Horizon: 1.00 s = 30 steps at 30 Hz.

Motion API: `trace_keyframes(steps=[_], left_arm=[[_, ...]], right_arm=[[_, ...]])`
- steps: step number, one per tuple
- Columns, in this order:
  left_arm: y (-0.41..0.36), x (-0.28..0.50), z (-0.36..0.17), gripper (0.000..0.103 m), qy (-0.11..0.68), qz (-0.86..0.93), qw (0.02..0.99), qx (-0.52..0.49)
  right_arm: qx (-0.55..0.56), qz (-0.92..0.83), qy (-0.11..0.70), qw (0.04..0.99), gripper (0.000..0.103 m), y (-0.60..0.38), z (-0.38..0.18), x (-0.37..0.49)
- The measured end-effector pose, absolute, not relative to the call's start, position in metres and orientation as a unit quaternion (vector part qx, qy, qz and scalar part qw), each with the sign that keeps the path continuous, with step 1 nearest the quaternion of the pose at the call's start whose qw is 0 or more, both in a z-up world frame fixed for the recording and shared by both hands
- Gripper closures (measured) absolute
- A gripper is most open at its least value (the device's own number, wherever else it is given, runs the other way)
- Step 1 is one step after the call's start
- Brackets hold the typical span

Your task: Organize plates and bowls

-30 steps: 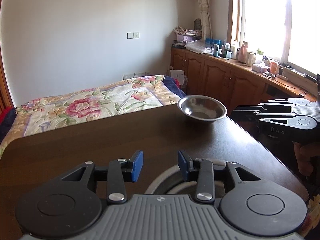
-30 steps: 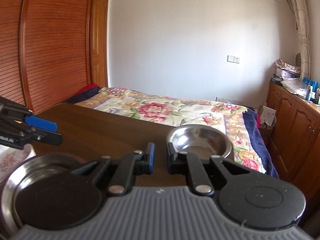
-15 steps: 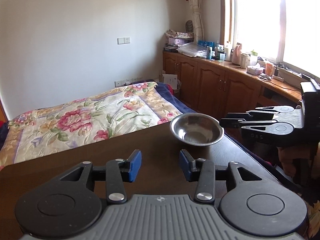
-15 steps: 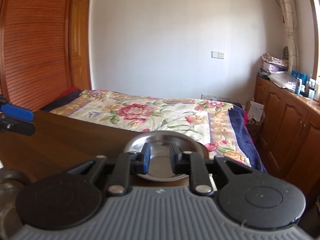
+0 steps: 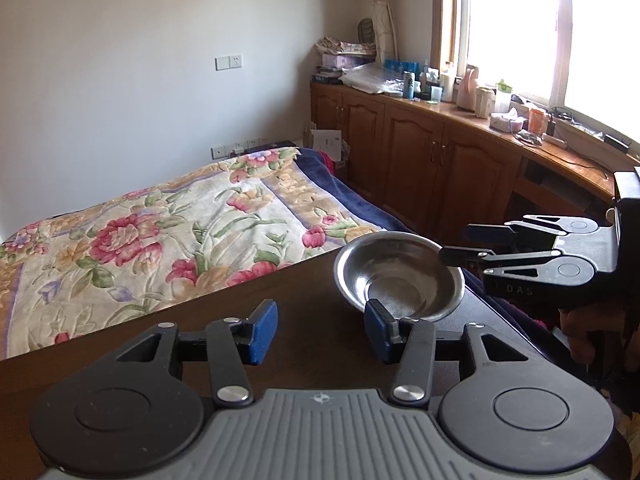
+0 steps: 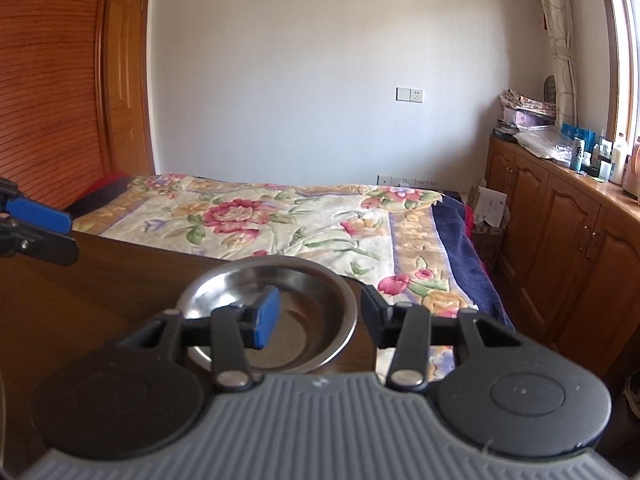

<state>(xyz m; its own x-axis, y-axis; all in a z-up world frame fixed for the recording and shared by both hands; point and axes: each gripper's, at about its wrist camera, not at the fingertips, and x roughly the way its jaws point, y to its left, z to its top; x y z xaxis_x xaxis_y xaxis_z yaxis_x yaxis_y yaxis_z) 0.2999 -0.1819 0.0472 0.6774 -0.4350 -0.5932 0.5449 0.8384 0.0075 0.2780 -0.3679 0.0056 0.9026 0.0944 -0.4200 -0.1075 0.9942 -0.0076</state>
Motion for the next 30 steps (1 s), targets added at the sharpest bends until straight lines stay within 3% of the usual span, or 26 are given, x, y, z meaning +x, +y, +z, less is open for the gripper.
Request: trace_keyframes(steps=[8,13,17,30], left_arm=[[-0.21,0.327,0.035,0.052,0.319,-0.288,0.897,0.099],[-0.221,0.342,0.022,0.063,0.342,-0.293,0.887,0.102],[-0.227,0.353,0.014,0.066,0.356,-0.298,0.88,0.103],[-0.243,0.372,-0.002,0.067,0.386,-0.297,0.867,0.1]], right_arm=[[-0.004,0.051,0.234,0.971,0.056,-0.375,-0.006,0.286],[0.017,0.058,0.247,0.967,0.056,-0.383,-0.012,0.29],[0.026,0.062,0.254,0.965,0.057,-0.385,-0.015,0.291],[0.06,0.082,0.263,0.959,0.065,-0.389,-0.019,0.295]])
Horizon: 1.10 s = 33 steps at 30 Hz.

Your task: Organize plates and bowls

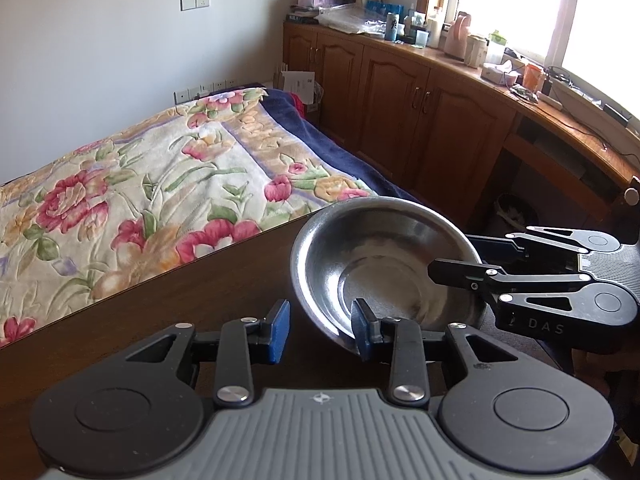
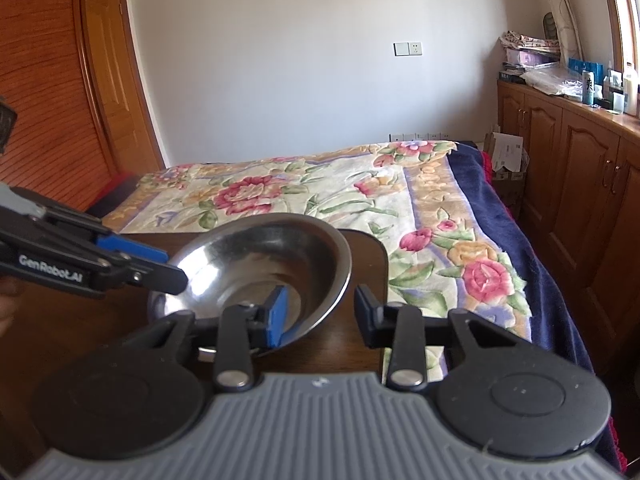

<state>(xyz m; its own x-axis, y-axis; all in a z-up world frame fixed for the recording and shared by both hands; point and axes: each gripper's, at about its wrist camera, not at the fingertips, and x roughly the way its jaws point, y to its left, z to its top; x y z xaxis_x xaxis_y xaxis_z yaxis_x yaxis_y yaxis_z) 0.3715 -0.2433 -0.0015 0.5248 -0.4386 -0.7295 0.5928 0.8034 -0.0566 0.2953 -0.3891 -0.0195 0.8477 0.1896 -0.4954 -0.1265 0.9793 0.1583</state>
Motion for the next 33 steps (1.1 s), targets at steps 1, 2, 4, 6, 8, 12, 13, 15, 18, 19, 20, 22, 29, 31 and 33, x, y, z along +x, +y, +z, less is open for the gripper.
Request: trace_keyframes(steps=[1,2,4,6,8,12,13,15,18,19,20,22,29,31,33], left_arm=[[-0.244,0.372,-0.003,0.069,0.388,-0.296,0.867,0.1],[-0.245,0.373,-0.004,0.074,0.391,-0.296,0.866,0.1],[-0.245,0.374,-0.006,0.078,0.394,-0.297,0.864,0.097],[-0.245,0.373,-0.005,0.08,0.393,-0.297,0.865,0.099],[-0.244,0.371,-0.003,0.081,0.392,-0.296,0.865,0.1],[-0.239,0.367,0.003,0.083,0.39,-0.297,0.866,0.095],[-0.237,0.365,0.004,0.084,0.389,-0.298,0.867,0.093],[-0.234,0.361,0.008,0.084,0.386,-0.3,0.867,0.091],[-0.228,0.354,0.016,0.084,0.378,-0.302,0.871,0.087],[-0.226,0.352,0.02,0.084,0.375,-0.303,0.872,0.087],[-0.224,0.349,0.024,0.084,0.371,-0.304,0.873,0.085],[-0.219,0.344,0.031,0.084,0.364,-0.307,0.876,0.083],[-0.2,0.319,0.057,0.085,0.336,-0.312,0.886,0.073],[-0.195,0.311,0.064,0.085,0.327,-0.314,0.888,0.073],[-0.189,0.303,0.07,0.085,0.318,-0.314,0.892,0.074]], right_arm=[[0.062,0.083,0.264,0.959,0.066,-0.389,-0.02,0.296],[0.065,0.085,0.264,0.958,0.068,-0.39,-0.02,0.296],[0.074,0.09,0.266,0.957,0.075,-0.391,-0.021,0.296],[0.077,0.091,0.268,0.956,0.075,-0.39,-0.022,0.296],[0.073,0.089,0.269,0.956,0.077,-0.389,-0.022,0.296],[0.072,0.085,0.269,0.957,0.083,-0.388,-0.02,0.293],[0.072,0.085,0.268,0.957,0.083,-0.388,-0.019,0.292],[0.072,0.085,0.266,0.957,0.084,-0.387,-0.016,0.29],[0.069,0.086,0.261,0.959,0.084,-0.383,-0.01,0.286],[0.069,0.086,0.26,0.959,0.083,-0.382,-0.008,0.285],[0.069,0.087,0.259,0.96,0.084,-0.381,-0.005,0.284],[0.071,0.089,0.255,0.96,0.084,-0.38,-0.001,0.281],[0.068,0.095,0.239,0.964,0.083,-0.368,0.016,0.269],[0.065,0.096,0.235,0.965,0.084,-0.364,0.022,0.265],[0.065,0.098,0.231,0.966,0.083,-0.359,0.027,0.261]])
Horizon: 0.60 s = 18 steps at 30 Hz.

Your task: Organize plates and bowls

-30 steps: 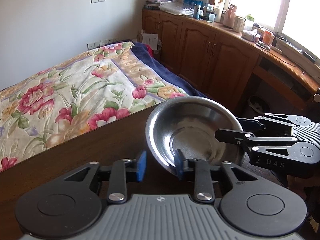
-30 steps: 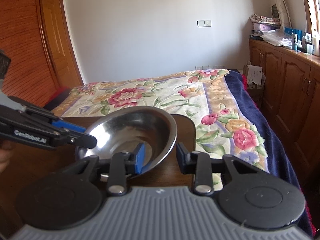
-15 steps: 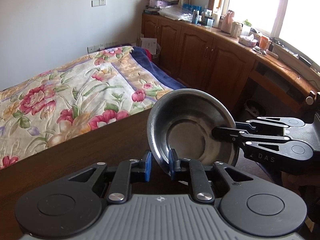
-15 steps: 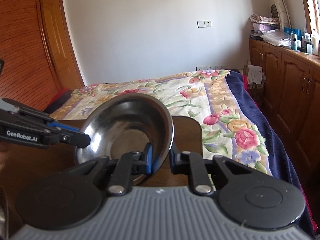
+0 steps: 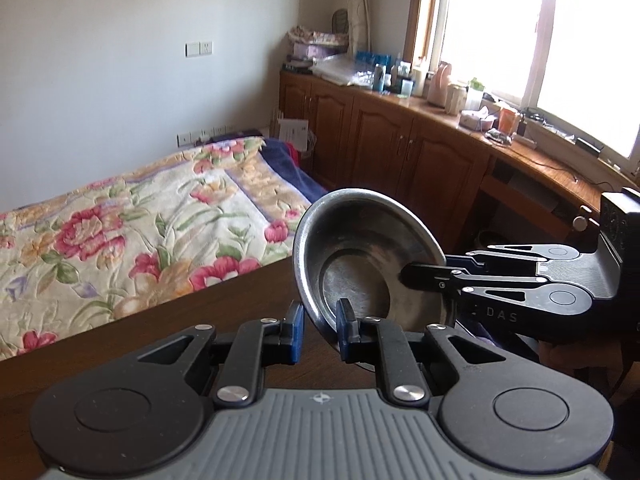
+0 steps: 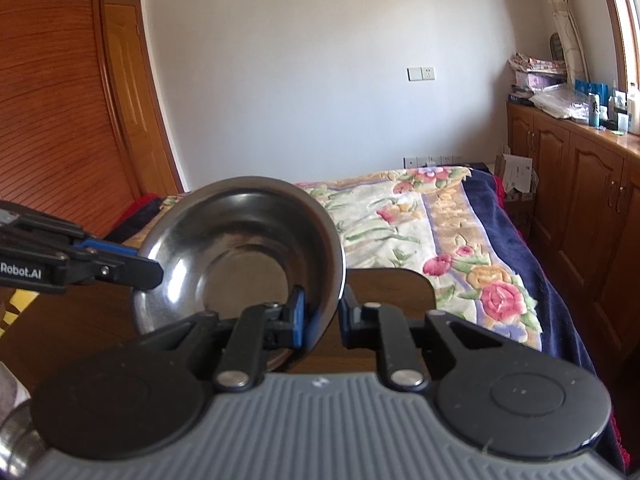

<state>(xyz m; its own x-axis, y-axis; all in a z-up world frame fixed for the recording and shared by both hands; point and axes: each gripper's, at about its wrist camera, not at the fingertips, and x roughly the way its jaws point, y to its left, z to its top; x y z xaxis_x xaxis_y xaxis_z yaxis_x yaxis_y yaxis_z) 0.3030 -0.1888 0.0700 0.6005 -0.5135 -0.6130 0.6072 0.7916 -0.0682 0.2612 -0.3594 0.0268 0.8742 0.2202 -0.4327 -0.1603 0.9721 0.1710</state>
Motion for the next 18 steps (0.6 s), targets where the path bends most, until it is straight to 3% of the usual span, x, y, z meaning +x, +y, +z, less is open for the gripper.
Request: trace_keyframes(steps=[18], left_arm=[[-0.127,0.225,0.093,0.085,0.267,-0.321,0.907,0.056]], right_arm=[[0.07,0.125,0.204,0.968,0.084,-0.32,0.049,0.208]])
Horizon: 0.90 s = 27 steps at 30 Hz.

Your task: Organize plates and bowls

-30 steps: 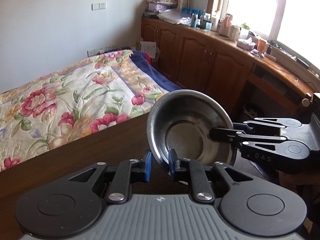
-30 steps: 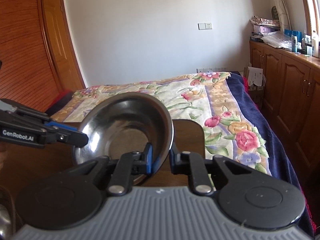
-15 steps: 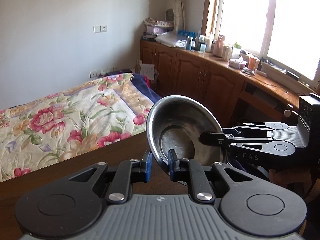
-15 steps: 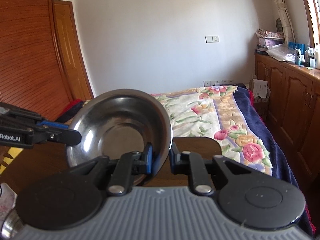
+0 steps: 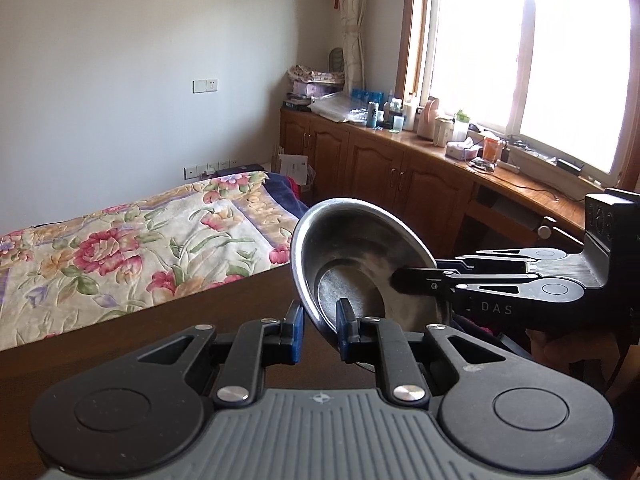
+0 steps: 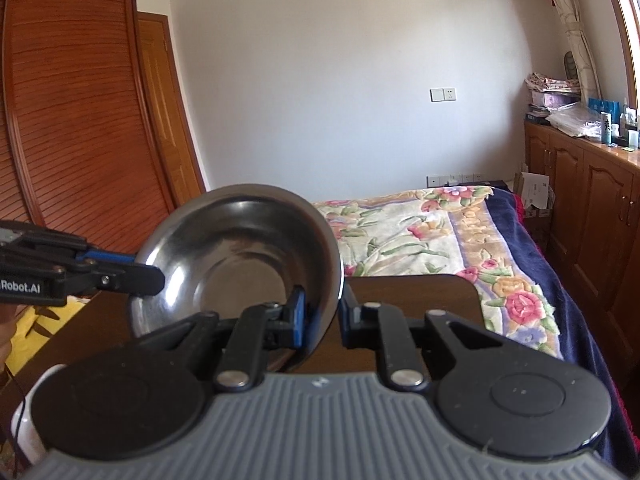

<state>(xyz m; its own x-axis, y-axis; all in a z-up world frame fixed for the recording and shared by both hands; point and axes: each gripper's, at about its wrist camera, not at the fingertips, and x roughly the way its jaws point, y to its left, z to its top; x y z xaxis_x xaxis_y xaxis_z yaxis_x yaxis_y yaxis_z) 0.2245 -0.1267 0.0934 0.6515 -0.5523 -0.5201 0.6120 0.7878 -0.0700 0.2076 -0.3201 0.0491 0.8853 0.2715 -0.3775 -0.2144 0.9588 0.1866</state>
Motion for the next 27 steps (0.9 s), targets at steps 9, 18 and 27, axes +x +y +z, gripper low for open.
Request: trace_keyframes(steps=[9,18,27], left_arm=[[-0.097,0.183,0.074,0.085,0.271,-0.322,0.906,0.036],[-0.074,0.158,0.045,0.085,0.292,-0.318,0.902,0.014],[-0.065,0.144,0.027,0.085,0.306,-0.311,0.9,0.002]], right_arm=[[0.066,0.139,0.215,0.964,0.084,-0.296,0.038,0.177],[0.045,0.146,0.235,0.96,0.084,-0.272,0.022,0.158],[0.037,0.149,0.247,0.957,0.084,-0.26,0.016,0.148]])
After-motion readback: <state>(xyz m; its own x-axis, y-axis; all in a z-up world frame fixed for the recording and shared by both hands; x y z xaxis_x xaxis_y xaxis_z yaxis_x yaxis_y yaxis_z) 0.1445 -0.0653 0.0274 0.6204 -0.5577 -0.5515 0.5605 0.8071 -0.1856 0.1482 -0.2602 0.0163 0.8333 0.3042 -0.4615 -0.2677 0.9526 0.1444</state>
